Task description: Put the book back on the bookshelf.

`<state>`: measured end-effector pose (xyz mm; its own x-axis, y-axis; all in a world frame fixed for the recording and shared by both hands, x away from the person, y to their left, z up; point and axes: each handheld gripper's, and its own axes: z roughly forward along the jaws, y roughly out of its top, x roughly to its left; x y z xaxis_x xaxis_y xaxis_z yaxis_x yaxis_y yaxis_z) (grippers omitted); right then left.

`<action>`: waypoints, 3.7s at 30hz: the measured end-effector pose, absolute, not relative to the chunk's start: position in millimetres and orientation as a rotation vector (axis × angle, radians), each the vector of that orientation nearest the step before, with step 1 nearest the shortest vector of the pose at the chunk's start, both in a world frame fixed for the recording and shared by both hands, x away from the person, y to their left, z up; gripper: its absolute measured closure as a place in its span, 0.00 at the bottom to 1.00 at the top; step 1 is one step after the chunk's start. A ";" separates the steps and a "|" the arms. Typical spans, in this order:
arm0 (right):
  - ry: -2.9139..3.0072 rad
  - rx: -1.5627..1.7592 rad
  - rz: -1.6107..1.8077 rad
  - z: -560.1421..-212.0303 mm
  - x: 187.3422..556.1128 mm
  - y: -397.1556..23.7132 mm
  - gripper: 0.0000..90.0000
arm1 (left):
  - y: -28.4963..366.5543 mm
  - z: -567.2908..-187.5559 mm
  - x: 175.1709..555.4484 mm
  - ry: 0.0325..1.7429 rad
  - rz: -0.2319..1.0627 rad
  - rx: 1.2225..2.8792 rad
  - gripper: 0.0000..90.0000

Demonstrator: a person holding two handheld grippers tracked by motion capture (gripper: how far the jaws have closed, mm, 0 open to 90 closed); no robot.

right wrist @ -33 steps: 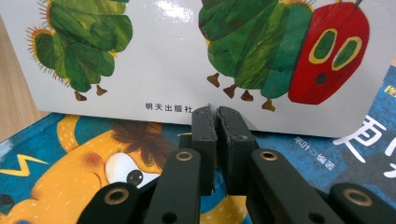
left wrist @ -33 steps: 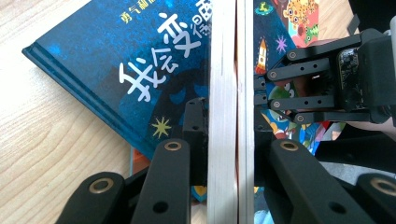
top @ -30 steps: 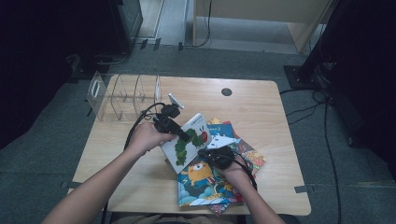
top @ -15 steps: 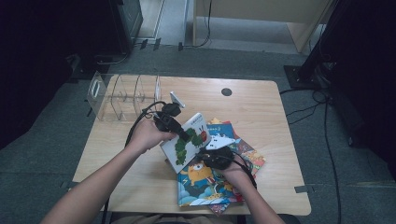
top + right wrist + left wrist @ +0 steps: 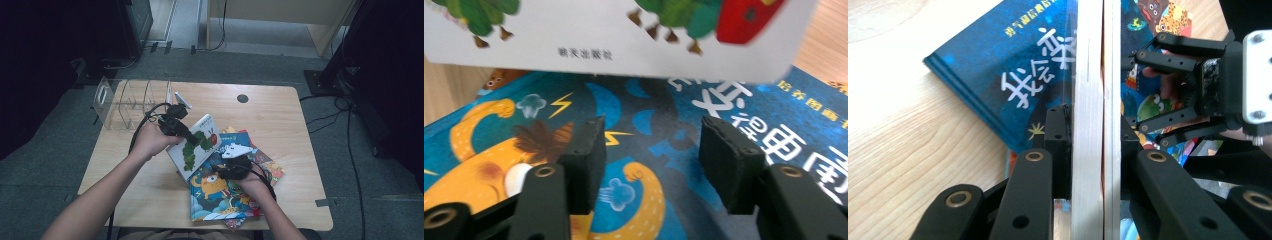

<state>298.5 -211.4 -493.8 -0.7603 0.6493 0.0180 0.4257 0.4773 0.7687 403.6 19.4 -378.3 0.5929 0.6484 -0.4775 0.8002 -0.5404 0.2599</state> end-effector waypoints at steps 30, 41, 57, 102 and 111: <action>2.518 0.865 1.148 -494.7 302.9 -212.1 0.25 | 80.9 -365.7 406.0 1.279 -0.315 2.283 0.86; 2.520 0.869 1.142 -494.7 306.8 -213.6 0.24 | 101.7 -369.7 401.0 1.322 -0.298 2.254 0.86; 2.526 0.863 1.136 -495.0 314.1 -212.0 0.19 | 131.9 -371.6 386.3 1.389 -0.262 2.239 0.86; 2.528 0.862 1.133 -495.0 321.1 -207.4 0.18 | 143.4 -376.5 422.1 1.665 -0.043 2.180 0.86; 2.529 0.864 1.133 -495.0 320.9 -207.4 0.18 | 133.2 -383.7 432.7 1.694 -0.009 2.145 0.86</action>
<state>320.9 -207.4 -495.0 -0.7969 0.6037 0.0226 0.4188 0.5251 0.7409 432.7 133.2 -383.7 0.2630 0.9315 -0.2513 0.9342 -0.1808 0.3076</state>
